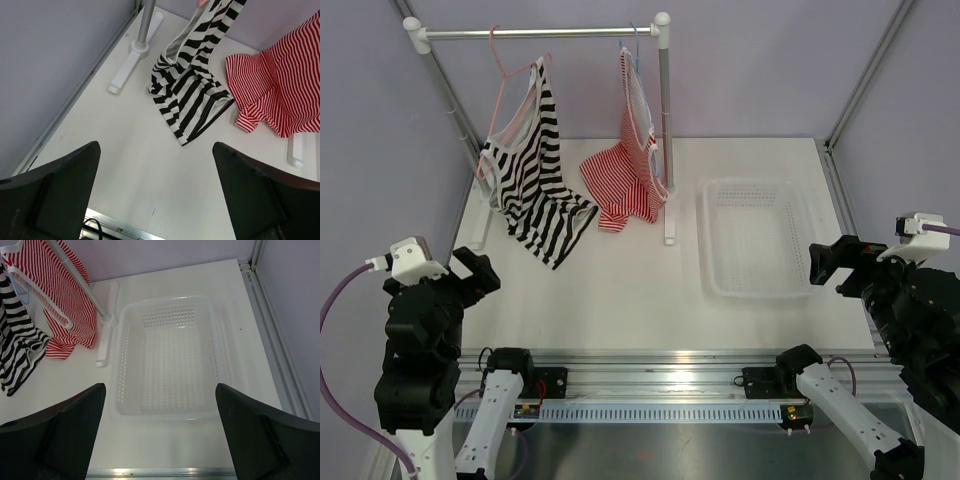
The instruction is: Remove the tank top from the hanger
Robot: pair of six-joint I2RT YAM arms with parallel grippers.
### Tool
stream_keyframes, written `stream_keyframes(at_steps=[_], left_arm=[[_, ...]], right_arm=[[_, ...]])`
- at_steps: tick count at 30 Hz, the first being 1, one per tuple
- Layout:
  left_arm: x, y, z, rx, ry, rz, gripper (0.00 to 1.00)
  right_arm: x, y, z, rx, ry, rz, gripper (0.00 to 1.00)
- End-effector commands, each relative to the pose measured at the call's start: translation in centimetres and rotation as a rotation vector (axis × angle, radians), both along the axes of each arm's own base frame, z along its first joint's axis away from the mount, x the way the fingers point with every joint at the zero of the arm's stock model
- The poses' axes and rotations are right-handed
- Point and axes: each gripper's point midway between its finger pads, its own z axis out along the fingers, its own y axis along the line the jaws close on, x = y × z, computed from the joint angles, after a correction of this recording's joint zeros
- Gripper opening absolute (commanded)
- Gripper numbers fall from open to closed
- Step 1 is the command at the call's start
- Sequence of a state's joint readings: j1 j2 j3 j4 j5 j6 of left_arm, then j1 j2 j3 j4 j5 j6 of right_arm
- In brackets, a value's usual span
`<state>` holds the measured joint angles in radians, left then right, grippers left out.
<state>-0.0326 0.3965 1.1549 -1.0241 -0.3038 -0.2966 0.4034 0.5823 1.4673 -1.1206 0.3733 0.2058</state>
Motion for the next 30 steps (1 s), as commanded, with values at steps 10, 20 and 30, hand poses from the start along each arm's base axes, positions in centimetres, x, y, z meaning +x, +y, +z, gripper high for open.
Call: stream_keyframes(at_steps=[10, 20, 30], left_arm=[[2.8, -1.4, 5.7, 0.032, -0.120, -0.098, 0.99], [15.8, -3.1, 11.6, 0.088, -0.170, -0.196, 0.99], [25.8, -0.4, 14.1, 0.228, -0.078, -0.226, 0.99]], right_arm=[[1.4, 2.7, -0.8, 0.027, 0.025, 0.108, 0.99], [0.0, 7.3, 0.3, 0.161, -0.036, 0.355, 0.99], [-3.6, 9.8, 0.7, 0.243, -0.035, 0.551, 1.00]])
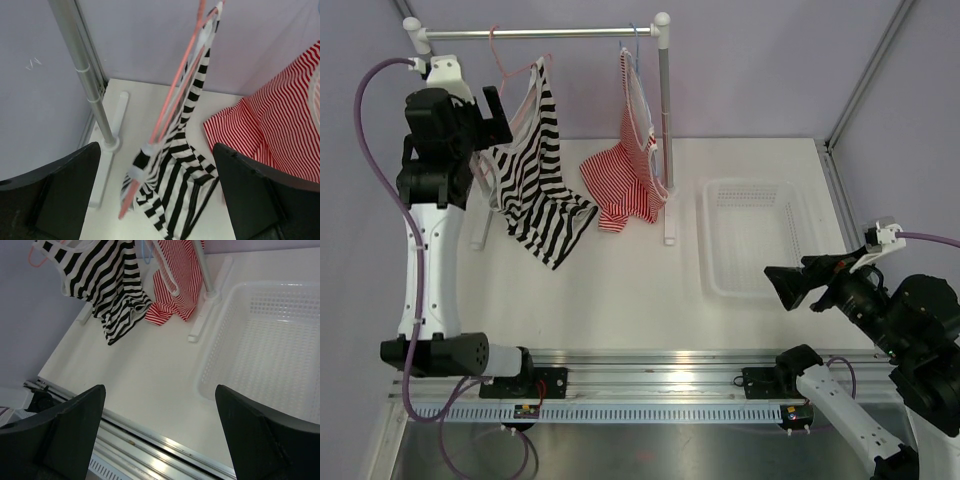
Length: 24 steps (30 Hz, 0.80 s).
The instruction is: Remove the tank top from the hanger
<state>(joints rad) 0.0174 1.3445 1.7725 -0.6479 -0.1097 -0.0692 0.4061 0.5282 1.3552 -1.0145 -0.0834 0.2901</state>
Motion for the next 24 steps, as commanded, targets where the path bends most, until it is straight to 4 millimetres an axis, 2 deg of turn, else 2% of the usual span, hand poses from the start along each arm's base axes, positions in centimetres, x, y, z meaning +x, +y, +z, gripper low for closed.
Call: stream_keyframes(at_steps=[1, 2, 3, 4, 5, 7, 9, 10, 13, 14, 16, 17, 18, 20, 23, 24], left_arm=[[2.4, 1.3, 2.1, 0.042, -0.046, -0.054, 0.99], [3.1, 0.8, 2.5, 0.049, -0.058, -0.123, 0.99], [3.8, 0.8, 1.9, 0.040, -0.037, -0.145, 0.99], [5.3, 1.0, 0.4, 0.031, 0.010, -0.162, 0.99], [5.7, 0.5, 0.9, 0.032, 0.008, -0.202, 0.99], [6.7, 0.1, -0.3, 0.018, 0.036, -0.232, 0.99], [7.2, -0.8, -0.1, 0.008, 0.024, -0.292, 0.95], [7.5, -0.9, -0.5, 0.003, 0.034, -0.297, 0.88], [8.6, -0.1, -1.6, 0.001, 0.066, -0.262, 0.81], [9.0, 0.2, -2.2, 0.000, 0.078, -0.253, 0.77], [9.2, 0.2, -2.5, -0.009, 0.086, -0.253, 0.62], [9.2, -0.1, -2.6, -0.016, 0.088, -0.267, 0.49], [9.2, -0.2, -2.5, -0.020, 0.083, -0.271, 0.44], [9.2, -0.3, -2.6, -0.023, 0.082, -0.278, 0.39], [9.3, -0.3, -2.5, -0.025, 0.078, -0.274, 0.24], [9.3, -0.3, -2.3, -0.027, 0.072, -0.270, 0.11]], right_arm=[[-2.0, 1.6, 1.5, 0.071, -0.050, 0.123, 0.99], [-2.2, 1.8, 1.5, 0.075, -0.048, 0.136, 0.99], [-2.4, 1.9, 1.6, 0.077, -0.047, 0.147, 1.00], [-2.5, 2.0, 1.4, 0.073, -0.034, 0.154, 0.99], [-2.7, 2.2, 1.4, 0.070, -0.030, 0.170, 0.99], [-2.9, 2.1, 1.5, 0.067, -0.031, 0.172, 1.00], [-3.0, 2.0, 1.4, 0.068, -0.034, 0.169, 0.99], [-3.0, 2.0, 1.4, 0.069, -0.034, 0.168, 0.99], [-3.1, 2.3, 1.6, 0.080, -0.036, 0.180, 0.99], [-3.3, 2.4, 1.6, 0.087, -0.040, 0.190, 1.00], [-3.3, 2.4, 1.7, 0.094, -0.045, 0.191, 0.99], [-3.3, 2.4, 1.9, 0.100, -0.055, 0.193, 0.99], [-3.2, 2.4, 1.7, 0.100, -0.050, 0.190, 0.99], [-2.9, 2.5, 1.7, 0.103, -0.046, 0.186, 1.00], [-2.8, 2.9, 1.6, 0.111, -0.035, 0.201, 0.99], [-2.8, 3.0, 1.5, 0.114, -0.035, 0.205, 0.99]])
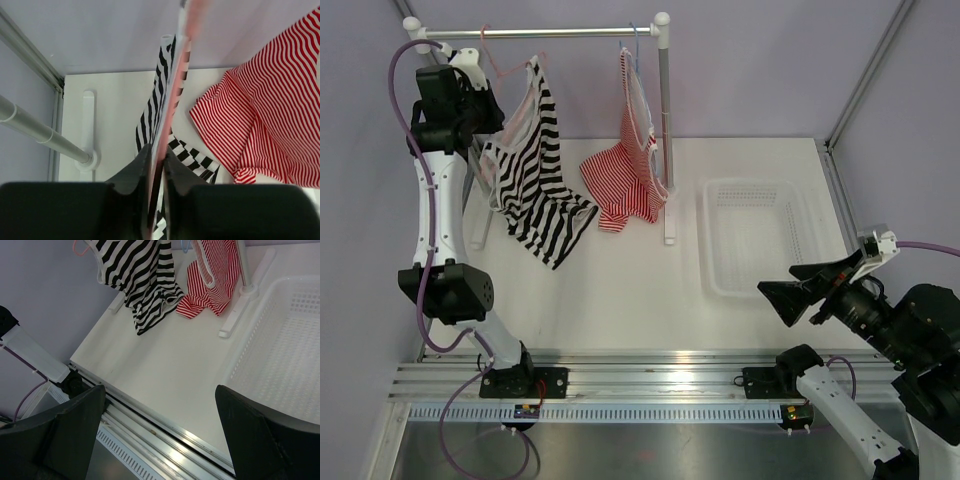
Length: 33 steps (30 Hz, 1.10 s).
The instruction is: Remove the tank top from the hanger
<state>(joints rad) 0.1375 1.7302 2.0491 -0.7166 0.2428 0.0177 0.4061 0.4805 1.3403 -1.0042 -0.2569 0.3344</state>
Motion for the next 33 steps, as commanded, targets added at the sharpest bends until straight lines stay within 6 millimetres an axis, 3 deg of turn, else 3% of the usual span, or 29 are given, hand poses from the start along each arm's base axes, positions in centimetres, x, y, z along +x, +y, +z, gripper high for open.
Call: stream_keyframes(at_steps=[1, 2, 14, 18, 25, 27, 28, 31, 32, 33], left_arm=[[-0.2, -0.5, 3.7, -0.008, -0.099, -0.024, 0.04], [-0.3, -0.5, 3.9, -0.009, -0.105, -0.025, 0.00], [-4.7, -1.5, 11.0, -0.054, -0.281, -0.004, 0.00], [-5.8, -1.7, 11.3, -0.056, -0.290, -0.010, 0.00], [-9.8, -2.5, 9.5, -0.097, -0.201, 0.001, 0.00], [-11.4, -3.0, 7.8, -0.130, -0.121, 0.004, 0.00], [-13.1, -3.8, 8.3, -0.144, -0.130, -0.019, 0.00], [-16.2, -5.6, 6.1, -0.184, -0.073, -0.052, 0.00], [-18.7, -6.3, 7.3, -0.190, -0.123, -0.068, 0.00], [-19.5, -6.8, 5.9, -0.199, -0.094, -0.078, 0.00]], right_arm=[[0.1, 0.9, 1.2, 0.041, -0.035, 0.040, 0.99], [0.1, 0.8, 1.2, 0.043, -0.037, 0.038, 0.99], [0.3, 1.1, 1.2, 0.059, -0.028, 0.044, 1.00], [-0.1, 1.0, 1.5, 0.064, -0.039, 0.047, 0.99], [0.0, 1.1, 1.6, 0.068, -0.047, 0.052, 0.99], [0.2, 1.3, 1.5, 0.066, -0.045, 0.055, 1.00], [0.4, 1.4, 1.5, 0.063, -0.043, 0.055, 0.99], [1.3, 1.8, 1.6, 0.063, -0.042, 0.058, 0.99], [1.6, 2.0, 1.5, 0.065, -0.037, 0.063, 0.99], [1.8, 2.3, 1.6, 0.071, -0.035, 0.068, 0.99]])
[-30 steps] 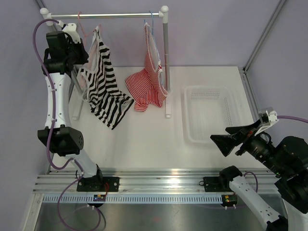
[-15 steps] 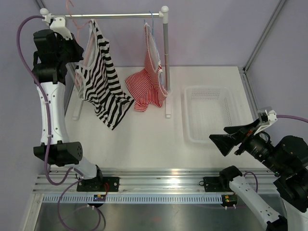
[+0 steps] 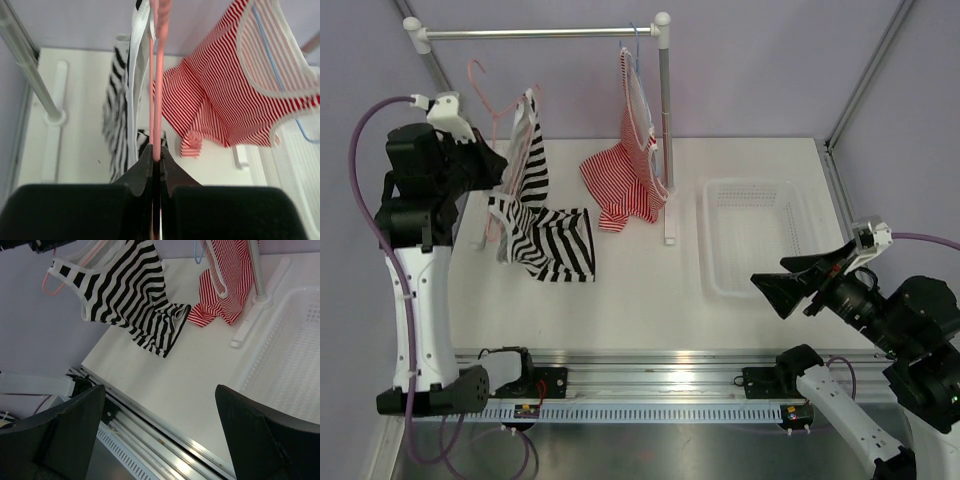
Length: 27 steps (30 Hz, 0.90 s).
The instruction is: Remove the tank top from the hanger
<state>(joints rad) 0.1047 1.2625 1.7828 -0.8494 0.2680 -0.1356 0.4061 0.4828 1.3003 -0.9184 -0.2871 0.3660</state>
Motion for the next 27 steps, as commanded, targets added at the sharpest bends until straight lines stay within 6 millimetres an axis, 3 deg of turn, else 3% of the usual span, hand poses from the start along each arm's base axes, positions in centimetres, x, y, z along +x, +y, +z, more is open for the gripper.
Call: stream_keyframes(at_steps=[1, 2, 3, 6, 7, 8, 10, 14, 16, 20, 21, 22, 27], left_arm=[[-6.2, -3.6, 1.1, -0.062, -0.057, -0.101, 0.00], [-8.3, -4.3, 1.4, -0.069, -0.075, -0.127, 0.00], [-9.2, -5.2, 0.2, -0.072, -0.043, -0.163, 0.00], [-12.6, -5.5, -1.9, -0.067, 0.008, -0.174, 0.00], [-13.2, -5.5, -3.3, -0.060, 0.042, -0.173, 0.00], [-14.2, -5.4, -4.4, -0.048, 0.075, -0.177, 0.00], [-16.5, -5.6, -5.0, -0.046, 0.049, -0.198, 0.00], [-20.0, -8.4, -7.4, -0.121, 0.108, -0.368, 0.00], [-21.5, -9.2, -7.5, -0.143, 0.091, -0.428, 0.00], [-22.7, -11.3, -9.2, -0.190, 0.156, -0.569, 0.00], [-22.9, -11.6, -9.3, -0.194, 0.165, -0.591, 0.00], [-22.9, -11.8, -9.4, -0.195, 0.168, -0.603, 0.00], [-23.3, -13.2, -8.0, -0.227, 0.149, -0.710, 0.00]], right_arm=[[1.6, 2.0, 1.4, 0.050, -0.011, 0.061, 0.99], [2.0, 2.5, 1.2, 0.064, 0.007, 0.078, 0.99], [2.4, 3.2, 2.2, 0.095, -0.018, 0.103, 0.99], [2.9, 6.3, 2.1, 0.182, 0.060, 0.253, 0.99], [3.4, 7.6, 3.3, 0.242, 0.063, 0.316, 0.99], [4.1, 8.2, 2.7, 0.261, 0.089, 0.330, 0.99], [5.7, 9.3, 3.4, 0.318, 0.098, 0.348, 0.99], [8.9, 10.8, 3.1, 0.336, 0.097, 0.347, 0.96], [10.7, 11.8, 2.5, 0.322, 0.091, 0.344, 0.92], [12.9, 14.7, 1.5, 0.246, 0.070, 0.333, 0.80], [12.0, 16.4, 0.9, 0.218, 0.081, 0.362, 0.79], [13.4, 16.9, 0.0, 0.180, 0.067, 0.307, 0.78], [12.6, 21.1, -2.4, 0.086, 0.034, 0.281, 0.70]])
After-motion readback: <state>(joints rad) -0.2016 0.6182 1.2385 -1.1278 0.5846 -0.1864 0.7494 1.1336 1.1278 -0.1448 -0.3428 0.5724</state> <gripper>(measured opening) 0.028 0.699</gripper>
